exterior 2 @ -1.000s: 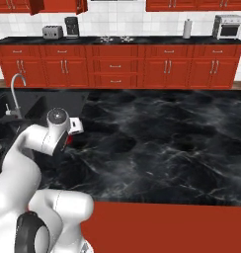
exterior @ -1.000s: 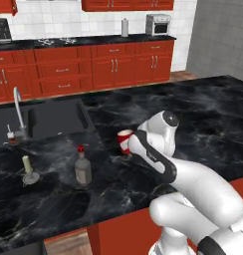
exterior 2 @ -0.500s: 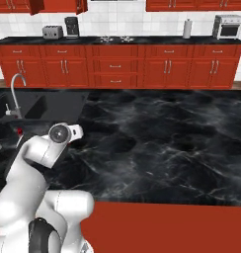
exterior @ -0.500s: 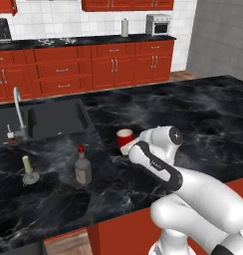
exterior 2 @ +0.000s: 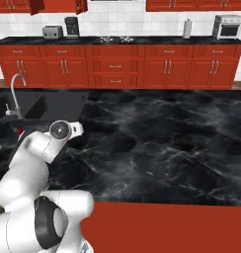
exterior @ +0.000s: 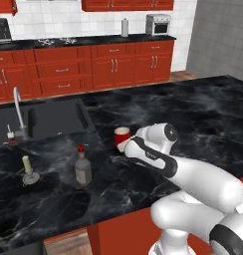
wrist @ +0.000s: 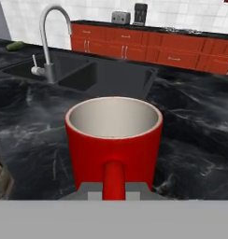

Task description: Open the cabinet directly in front. Then move the liquor and the mug to the dining counter with the candle on it.

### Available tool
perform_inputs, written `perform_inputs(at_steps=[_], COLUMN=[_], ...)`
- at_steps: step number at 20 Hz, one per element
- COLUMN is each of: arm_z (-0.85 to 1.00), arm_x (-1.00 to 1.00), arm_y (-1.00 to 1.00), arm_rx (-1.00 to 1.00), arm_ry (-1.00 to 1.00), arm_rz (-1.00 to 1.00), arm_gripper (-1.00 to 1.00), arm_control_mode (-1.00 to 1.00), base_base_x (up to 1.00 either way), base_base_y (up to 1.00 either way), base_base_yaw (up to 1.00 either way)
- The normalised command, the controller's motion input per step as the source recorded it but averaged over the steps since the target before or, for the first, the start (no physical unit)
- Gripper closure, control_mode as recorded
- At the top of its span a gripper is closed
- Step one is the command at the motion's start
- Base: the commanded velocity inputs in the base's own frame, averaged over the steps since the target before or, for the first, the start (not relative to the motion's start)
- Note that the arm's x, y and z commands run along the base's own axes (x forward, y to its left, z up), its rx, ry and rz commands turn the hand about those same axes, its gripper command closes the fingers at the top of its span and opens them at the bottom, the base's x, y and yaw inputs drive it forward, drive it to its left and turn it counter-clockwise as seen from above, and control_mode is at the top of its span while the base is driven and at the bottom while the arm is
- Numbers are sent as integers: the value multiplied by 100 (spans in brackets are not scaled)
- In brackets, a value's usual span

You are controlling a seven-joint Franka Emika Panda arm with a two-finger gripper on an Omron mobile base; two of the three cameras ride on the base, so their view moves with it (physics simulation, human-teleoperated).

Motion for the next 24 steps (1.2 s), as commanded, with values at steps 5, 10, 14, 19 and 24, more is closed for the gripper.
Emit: perform_inputs(at_steps=[5,10,14,19,24], arm_z=[-38,-50,-56,-46,-51], arm_x=[58,27,17,10,0], arm_y=[20,14,3,0,0], arm_rx=[-3,-2,0,0,0], arm_ry=[1,0,0,0,-1], arm_rz=[0,0,1,2,4], arm_gripper=[100,100,100,100,100], arm_control_mode=[-100,-100,-100,-100,-100], base_base_x=[0,0,0,0,0], base_base_y=[0,0,0,0,0], base_base_yaw=[0,0,0,0,0])
